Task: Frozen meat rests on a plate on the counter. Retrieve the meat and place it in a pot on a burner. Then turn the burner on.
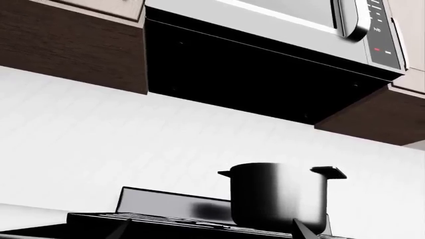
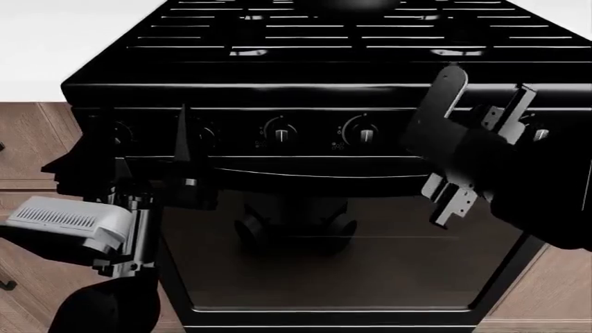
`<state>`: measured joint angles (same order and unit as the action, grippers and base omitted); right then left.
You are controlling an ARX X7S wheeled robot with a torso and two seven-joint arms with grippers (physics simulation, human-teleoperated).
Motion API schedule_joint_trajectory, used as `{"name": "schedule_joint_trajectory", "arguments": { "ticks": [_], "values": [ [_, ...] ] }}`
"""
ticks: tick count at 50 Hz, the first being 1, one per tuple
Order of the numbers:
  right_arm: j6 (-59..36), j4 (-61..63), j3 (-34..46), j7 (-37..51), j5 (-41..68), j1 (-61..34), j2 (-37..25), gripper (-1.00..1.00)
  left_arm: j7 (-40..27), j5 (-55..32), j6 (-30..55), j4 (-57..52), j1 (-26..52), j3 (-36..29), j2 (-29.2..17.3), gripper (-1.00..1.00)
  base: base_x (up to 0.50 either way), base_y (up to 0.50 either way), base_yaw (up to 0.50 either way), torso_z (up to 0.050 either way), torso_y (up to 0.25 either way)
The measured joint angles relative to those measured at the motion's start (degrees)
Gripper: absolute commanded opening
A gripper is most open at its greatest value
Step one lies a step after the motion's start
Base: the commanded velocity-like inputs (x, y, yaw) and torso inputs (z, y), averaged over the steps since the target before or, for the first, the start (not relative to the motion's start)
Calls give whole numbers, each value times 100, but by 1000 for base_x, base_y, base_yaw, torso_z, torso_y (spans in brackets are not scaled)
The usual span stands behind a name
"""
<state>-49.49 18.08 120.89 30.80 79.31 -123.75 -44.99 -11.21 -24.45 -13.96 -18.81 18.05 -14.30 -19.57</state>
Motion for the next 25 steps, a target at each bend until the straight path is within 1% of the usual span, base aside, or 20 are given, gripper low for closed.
{"name": "schedule_joint_trajectory", "arguments": {
  "ticks": [12, 25],
  "values": [
    [145, 101, -46, 336, 780, 236, -289, 100, -18, -22, -6, -22, 3, -1, -21, 100, 0, 0, 0, 0, 0],
    [-43, 559, -82, 1111, 1713, -4, -603, 100, -36, -32, -15, -38, 2, -12, -38, 100, 0, 0, 0, 0, 0]
  ]
}}
